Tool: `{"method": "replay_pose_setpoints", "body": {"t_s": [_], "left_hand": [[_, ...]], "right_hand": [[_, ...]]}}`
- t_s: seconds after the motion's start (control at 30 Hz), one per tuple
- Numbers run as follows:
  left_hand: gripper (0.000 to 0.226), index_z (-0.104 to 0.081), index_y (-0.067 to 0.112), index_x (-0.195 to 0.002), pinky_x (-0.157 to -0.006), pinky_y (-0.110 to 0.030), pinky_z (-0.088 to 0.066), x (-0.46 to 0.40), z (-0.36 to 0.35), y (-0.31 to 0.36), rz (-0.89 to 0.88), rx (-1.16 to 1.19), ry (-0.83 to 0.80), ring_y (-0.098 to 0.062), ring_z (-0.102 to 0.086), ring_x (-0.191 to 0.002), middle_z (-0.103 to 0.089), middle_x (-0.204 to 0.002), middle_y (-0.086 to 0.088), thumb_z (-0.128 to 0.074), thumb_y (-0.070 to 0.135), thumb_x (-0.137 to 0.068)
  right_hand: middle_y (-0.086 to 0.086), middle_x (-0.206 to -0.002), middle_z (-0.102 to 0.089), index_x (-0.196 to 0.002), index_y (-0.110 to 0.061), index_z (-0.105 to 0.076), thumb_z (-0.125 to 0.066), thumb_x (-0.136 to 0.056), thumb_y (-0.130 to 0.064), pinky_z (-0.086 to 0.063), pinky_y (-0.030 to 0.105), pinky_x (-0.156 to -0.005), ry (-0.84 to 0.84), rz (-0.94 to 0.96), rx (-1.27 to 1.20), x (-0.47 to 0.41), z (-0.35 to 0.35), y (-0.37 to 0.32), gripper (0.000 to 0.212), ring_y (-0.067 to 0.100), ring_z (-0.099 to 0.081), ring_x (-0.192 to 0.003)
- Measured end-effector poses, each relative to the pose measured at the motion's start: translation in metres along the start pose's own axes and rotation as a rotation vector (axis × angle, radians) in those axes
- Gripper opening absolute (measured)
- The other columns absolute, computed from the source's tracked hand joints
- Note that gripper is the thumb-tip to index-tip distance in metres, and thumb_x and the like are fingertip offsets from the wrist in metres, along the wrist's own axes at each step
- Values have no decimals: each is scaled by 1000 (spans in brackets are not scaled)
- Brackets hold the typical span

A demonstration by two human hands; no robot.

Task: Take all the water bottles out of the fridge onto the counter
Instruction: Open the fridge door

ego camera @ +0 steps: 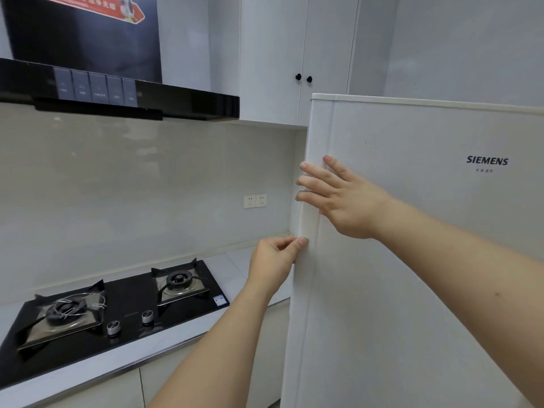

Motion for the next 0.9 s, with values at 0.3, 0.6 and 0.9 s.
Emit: {"method": "replay_pose_setpoints", "body": {"t_s": [0.3, 0.6, 0.9], "left_hand": [[17, -79, 25, -87, -71, -24, -46, 99, -16, 39, 5, -14, 26, -14, -72, -80, -77, -85, 3, -68, 38, -89], [17, -78, 23, -80, -70, -25, -45, 185, -40, 73, 6, -79, 47, -11, -73, -75, -76, -80, 3, -69, 34, -88], [20, -78, 21, -85, -64, -21, -47, 255, -73, 95, -35, -162, 64, -16, -72, -79, -76, -79, 5, -70, 40, -85]], "right_hand": [[10, -137, -54, -127, -11, -62, -32, -90, -21, -7, 50, -116, 119, 50, -19, 49, 81, -13, 48, 33, -36, -139], [8, -142, -51, -131, -14, -59, -46, -88, -13, -17, 52, -115, 234, 66, -41, 109, 160, -19, 44, 31, -35, -141], [8, -143, -50, -128, -15, -59, -46, -97, -19, -25, 53, -115, 309, 64, -105, 168, 217, -17, 34, 30, -32, -142]]}}
Point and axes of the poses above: each hand's wrist, its own x-axis away from the middle knuckle, its own z-axis out of the back of the hand, y = z × x, the point moved 6 cm from there along -x, towards the middle knuckle
